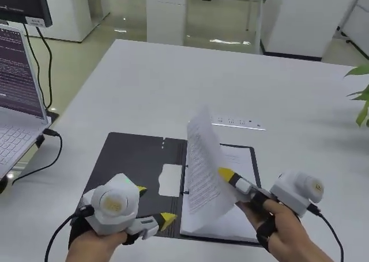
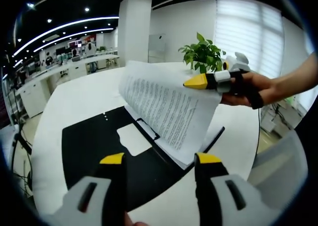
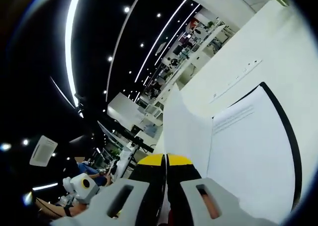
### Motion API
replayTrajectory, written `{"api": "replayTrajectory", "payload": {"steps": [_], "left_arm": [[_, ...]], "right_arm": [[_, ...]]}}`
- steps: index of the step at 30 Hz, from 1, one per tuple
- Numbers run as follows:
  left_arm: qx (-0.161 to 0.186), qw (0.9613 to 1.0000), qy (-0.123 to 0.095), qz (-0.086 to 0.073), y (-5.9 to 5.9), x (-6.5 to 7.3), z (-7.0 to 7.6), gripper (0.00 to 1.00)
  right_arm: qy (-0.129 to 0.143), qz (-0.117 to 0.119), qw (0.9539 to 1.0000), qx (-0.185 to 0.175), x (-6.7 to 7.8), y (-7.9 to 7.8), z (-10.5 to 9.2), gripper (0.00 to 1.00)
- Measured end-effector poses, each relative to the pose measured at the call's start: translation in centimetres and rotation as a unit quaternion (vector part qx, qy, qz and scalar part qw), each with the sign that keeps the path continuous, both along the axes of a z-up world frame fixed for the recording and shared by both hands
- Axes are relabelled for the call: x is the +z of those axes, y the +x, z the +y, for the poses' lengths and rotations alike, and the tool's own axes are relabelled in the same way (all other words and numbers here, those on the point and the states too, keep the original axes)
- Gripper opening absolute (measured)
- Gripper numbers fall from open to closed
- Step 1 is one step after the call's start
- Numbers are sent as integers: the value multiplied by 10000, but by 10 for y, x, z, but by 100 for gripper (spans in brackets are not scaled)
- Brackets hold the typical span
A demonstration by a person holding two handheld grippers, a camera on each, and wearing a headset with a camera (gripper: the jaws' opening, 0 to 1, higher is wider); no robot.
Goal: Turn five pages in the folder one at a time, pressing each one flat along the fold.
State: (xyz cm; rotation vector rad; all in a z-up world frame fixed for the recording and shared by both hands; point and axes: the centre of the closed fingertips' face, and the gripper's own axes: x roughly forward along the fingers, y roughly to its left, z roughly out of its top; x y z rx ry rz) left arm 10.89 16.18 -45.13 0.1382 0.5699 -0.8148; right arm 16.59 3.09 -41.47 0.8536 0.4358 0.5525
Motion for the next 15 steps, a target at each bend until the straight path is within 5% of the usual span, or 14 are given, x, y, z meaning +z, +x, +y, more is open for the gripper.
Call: {"api": "replayTrajectory", "payload": {"steps": [15], "left_arm": [[403, 9992, -70, -34, -6, 6, 37, 56]], "right_arm": [[79, -74, 9991, 408, 7, 8, 51, 0]]}}
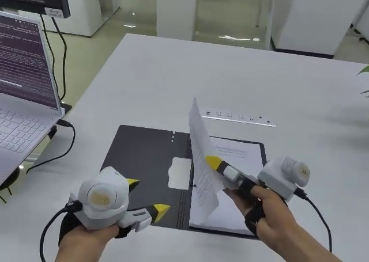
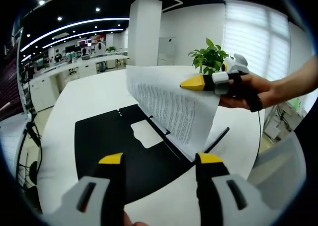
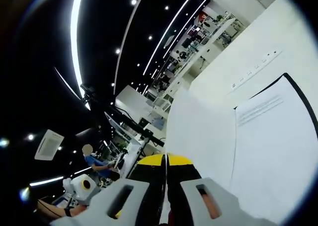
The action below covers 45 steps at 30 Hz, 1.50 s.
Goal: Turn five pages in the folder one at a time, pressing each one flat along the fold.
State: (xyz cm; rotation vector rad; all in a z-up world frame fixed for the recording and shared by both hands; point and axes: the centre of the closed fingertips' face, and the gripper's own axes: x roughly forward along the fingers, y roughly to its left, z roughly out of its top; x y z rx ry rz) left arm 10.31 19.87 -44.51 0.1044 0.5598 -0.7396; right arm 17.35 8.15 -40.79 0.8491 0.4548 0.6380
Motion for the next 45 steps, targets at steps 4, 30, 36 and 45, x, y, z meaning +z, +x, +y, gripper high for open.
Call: {"api": "replayTrajectory", "payload": {"steps": [4, 30, 36, 45], "left_arm": [[109, 9999, -28, 6, -1, 1, 9, 55], [551, 9983, -188, 44, 3, 5, 39, 59], [581, 9981, -198, 94, 5, 3, 43, 60], [573, 9980, -202, 180, 3, -2, 43, 61]], "right_arm": [[-56, 25, 9999, 136, -4, 0, 15, 0], [-192, 617, 9962, 577, -59, 3, 76, 0], [-218, 705, 9953, 632, -69, 8, 83, 0], [-278, 871, 9929, 756, -84, 9, 99, 0]]}}
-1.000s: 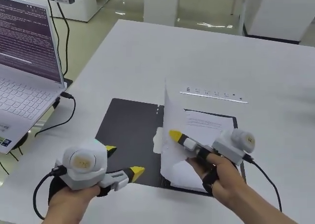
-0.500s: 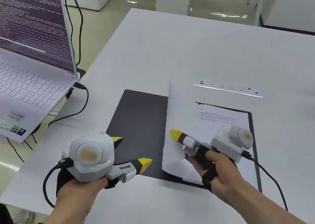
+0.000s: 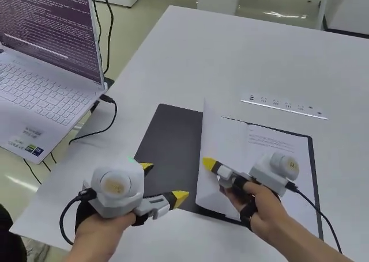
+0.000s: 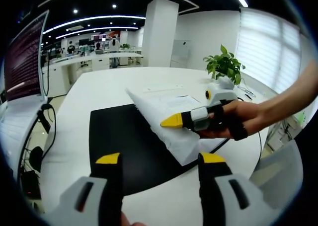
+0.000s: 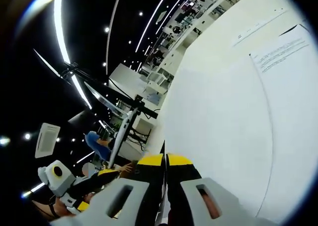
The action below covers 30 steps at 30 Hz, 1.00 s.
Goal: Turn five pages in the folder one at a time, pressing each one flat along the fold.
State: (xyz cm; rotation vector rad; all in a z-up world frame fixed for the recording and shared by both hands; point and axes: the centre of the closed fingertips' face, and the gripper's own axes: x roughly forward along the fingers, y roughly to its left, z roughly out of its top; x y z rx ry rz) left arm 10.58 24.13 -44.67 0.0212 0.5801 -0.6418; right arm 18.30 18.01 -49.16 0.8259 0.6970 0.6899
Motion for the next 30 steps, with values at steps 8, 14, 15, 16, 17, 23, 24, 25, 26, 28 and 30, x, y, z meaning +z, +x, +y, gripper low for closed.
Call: {"api": "replayTrajectory", "payload": {"steps": [8, 14, 15, 16, 17, 23, 24, 25, 26, 28, 30], "left_arm": [[43, 9999, -42, 132, -2, -8, -1, 61], [135, 9996, -74, 220, -1, -14, 4, 61], [166, 9996, -77, 226, -1, -15, 5, 61], [186, 9995, -91, 230, -1, -15, 5, 61], [207, 9994, -112, 237, -2, -15, 5, 61], [135, 9994, -111, 310, -7, -21, 0, 61], [78, 9993, -117, 355, -8, -24, -2, 62], [47, 9991, -137, 393, -10, -25, -4, 62], [18, 9989, -147, 436, -11, -27, -6, 62], [-50, 9990, -117, 437, -13, -28, -10, 62], [-89, 9990, -126, 426, -13, -26, -13, 62]], "right_arm": [[-16, 79, 9998, 170, -7, 0, 15, 0], [-5, 161, 9996, 225, -16, 3, 22, 0], [-21, 189, 9995, 245, -19, 3, 23, 0], [-31, 208, 9994, 257, -21, 3, 24, 0], [-49, 229, 9994, 269, -23, 3, 26, 0], [-37, 356, 9988, 341, -29, 3, 34, 2], [-33, 395, 9986, 358, -32, 2, 35, 3], [-50, 395, 9986, 362, -33, 2, 36, 3], [-74, 392, 9985, 363, -35, 2, 37, 4], [-86, 407, 9984, 380, -37, 2, 38, 5], [-76, 405, 9983, 411, -37, 1, 39, 6]]}}
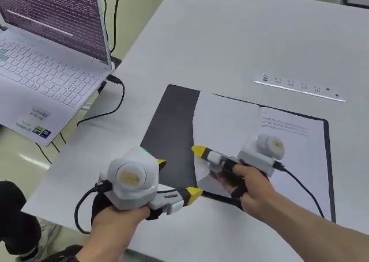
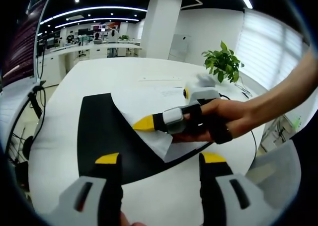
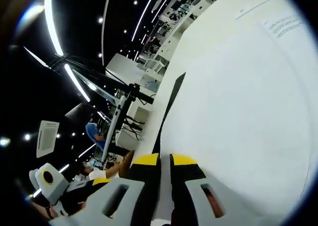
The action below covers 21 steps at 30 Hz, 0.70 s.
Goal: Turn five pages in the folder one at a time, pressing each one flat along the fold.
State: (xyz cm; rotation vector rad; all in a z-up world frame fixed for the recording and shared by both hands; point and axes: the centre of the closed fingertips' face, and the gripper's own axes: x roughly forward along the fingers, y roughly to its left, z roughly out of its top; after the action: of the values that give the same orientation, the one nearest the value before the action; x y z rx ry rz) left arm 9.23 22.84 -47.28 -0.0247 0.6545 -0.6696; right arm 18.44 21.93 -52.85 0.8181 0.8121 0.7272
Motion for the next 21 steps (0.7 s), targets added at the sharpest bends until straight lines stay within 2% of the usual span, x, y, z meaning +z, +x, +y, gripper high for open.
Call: {"api": "replayTrajectory", "payload": {"steps": [6, 9, 11, 14, 16, 21], "left_arm": [[-30, 10000, 2, -18, 1, 2, -1, 62], [-40, 10000, 26, -18, 1, 2, -1, 62], [-47, 10000, 48, -6, 0, 1, 0, 62], [-61, 10000, 61, 0, -1, 2, -1, 61], [-89, 9999, 85, 3, -1, 2, -1, 61], [-121, 9998, 144, -8, -1, 3, -1, 58]], "right_arm": [[-13, -31, 10000, 52, 1, -1, 4, 12], [14, -74, 9999, 70, 4, 0, 5, 19], [38, -126, 9999, 91, 8, 0, 5, 21], [199, -283, 9994, 92, 23, -3, 1, 25], [204, -367, 9991, 110, 32, -4, -3, 28], [128, -520, 9986, -6, 43, -8, -21, 32]]}}
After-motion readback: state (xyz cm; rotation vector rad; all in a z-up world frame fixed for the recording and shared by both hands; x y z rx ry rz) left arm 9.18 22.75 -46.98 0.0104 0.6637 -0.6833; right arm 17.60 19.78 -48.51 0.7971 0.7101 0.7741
